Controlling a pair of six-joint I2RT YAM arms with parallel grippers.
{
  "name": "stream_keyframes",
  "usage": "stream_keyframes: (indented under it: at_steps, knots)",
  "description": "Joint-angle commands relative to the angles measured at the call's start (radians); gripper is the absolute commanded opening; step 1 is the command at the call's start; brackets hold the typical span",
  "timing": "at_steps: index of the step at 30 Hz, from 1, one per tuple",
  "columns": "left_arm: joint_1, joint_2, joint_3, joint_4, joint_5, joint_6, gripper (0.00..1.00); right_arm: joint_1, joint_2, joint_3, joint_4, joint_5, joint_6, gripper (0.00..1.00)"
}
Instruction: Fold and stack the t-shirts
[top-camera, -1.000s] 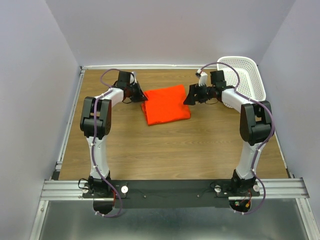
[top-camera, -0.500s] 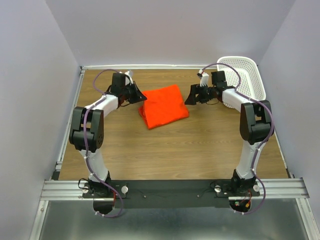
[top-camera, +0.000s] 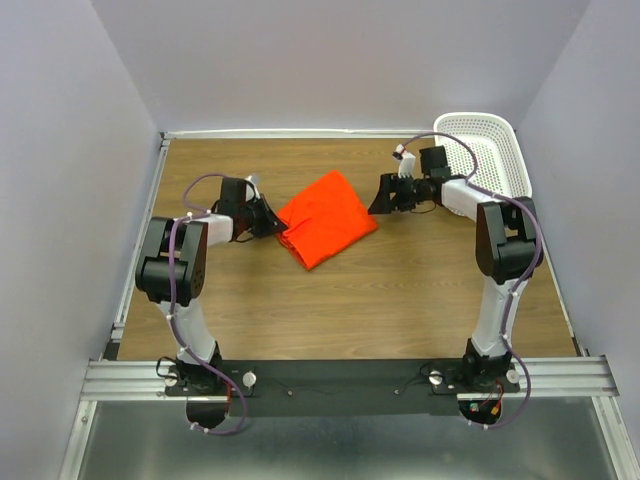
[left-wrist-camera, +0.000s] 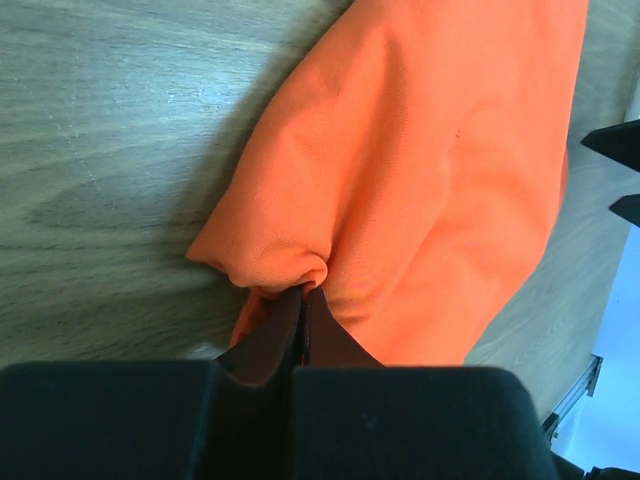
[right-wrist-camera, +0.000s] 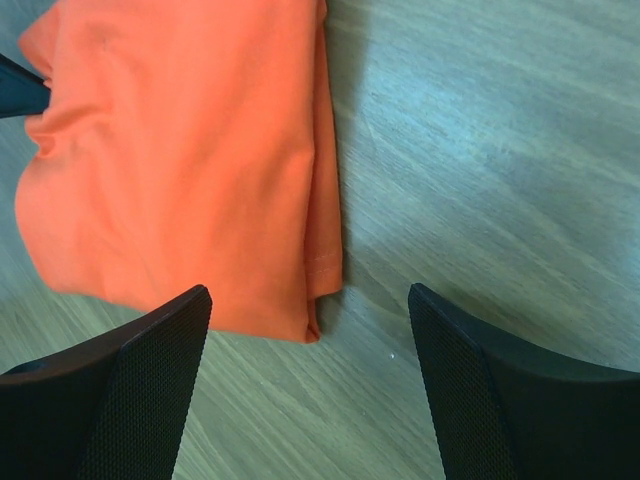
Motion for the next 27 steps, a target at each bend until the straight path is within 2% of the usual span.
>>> stream_keyframes:
  at_steps: [1,2,3,5,6,8,11,13,18,22,24,25,27]
  knots:
    - [0.016,-0.052,-0.033,0.045,-0.019,0.003,0.05,-0.006,0.034,0.006,-0.003,-0.042,0.019,0.86]
    - [0.024,-0.076,-0.04,0.04,-0.054,0.009,0.1,-0.005,0.031,0.006,-0.001,-0.041,0.013,0.86]
    - [0.039,-0.096,-0.044,0.031,-0.081,0.015,0.19,-0.005,0.028,0.006,-0.001,-0.039,0.008,0.86]
    - [0.056,-0.178,-0.059,-0.021,-0.209,0.04,0.28,-0.005,0.011,0.004,-0.001,-0.031,-0.001,0.86]
    - [0.062,-0.21,-0.067,-0.036,-0.258,0.043,0.39,-0.005,0.006,0.003,-0.001,-0.027,-0.008,0.86]
    - [0.093,-0.305,-0.102,-0.079,-0.364,0.037,0.46,-0.005,-0.009,0.0,-0.001,-0.022,-0.019,0.86]
    - [0.128,-0.418,-0.164,-0.09,-0.392,0.014,0.55,-0.005,-0.015,-0.002,-0.001,-0.033,-0.021,0.86]
    - [0.13,-0.457,-0.188,-0.09,-0.368,0.008,0.58,-0.005,-0.017,-0.002,-0.001,-0.041,-0.019,0.86]
    - [0.122,-0.534,-0.343,0.023,-0.08,-0.087,0.58,-0.005,-0.041,-0.008,-0.004,-0.074,-0.053,0.86]
    - [-0.006,-0.586,-0.498,0.135,-0.041,-0.239,0.61,-0.006,-0.054,-0.011,-0.006,-0.091,-0.056,0.86]
    - [-0.037,-0.61,-0.544,0.196,-0.058,-0.297,0.7,-0.005,-0.055,-0.01,-0.006,-0.096,-0.051,0.86]
    - [-0.045,-0.612,-0.562,0.229,-0.062,-0.317,0.8,-0.006,-0.055,-0.011,-0.004,-0.099,-0.051,0.86]
    - [-0.056,-0.592,-0.581,0.292,-0.082,-0.348,0.84,-0.005,-0.057,-0.013,-0.008,-0.099,-0.051,0.86]
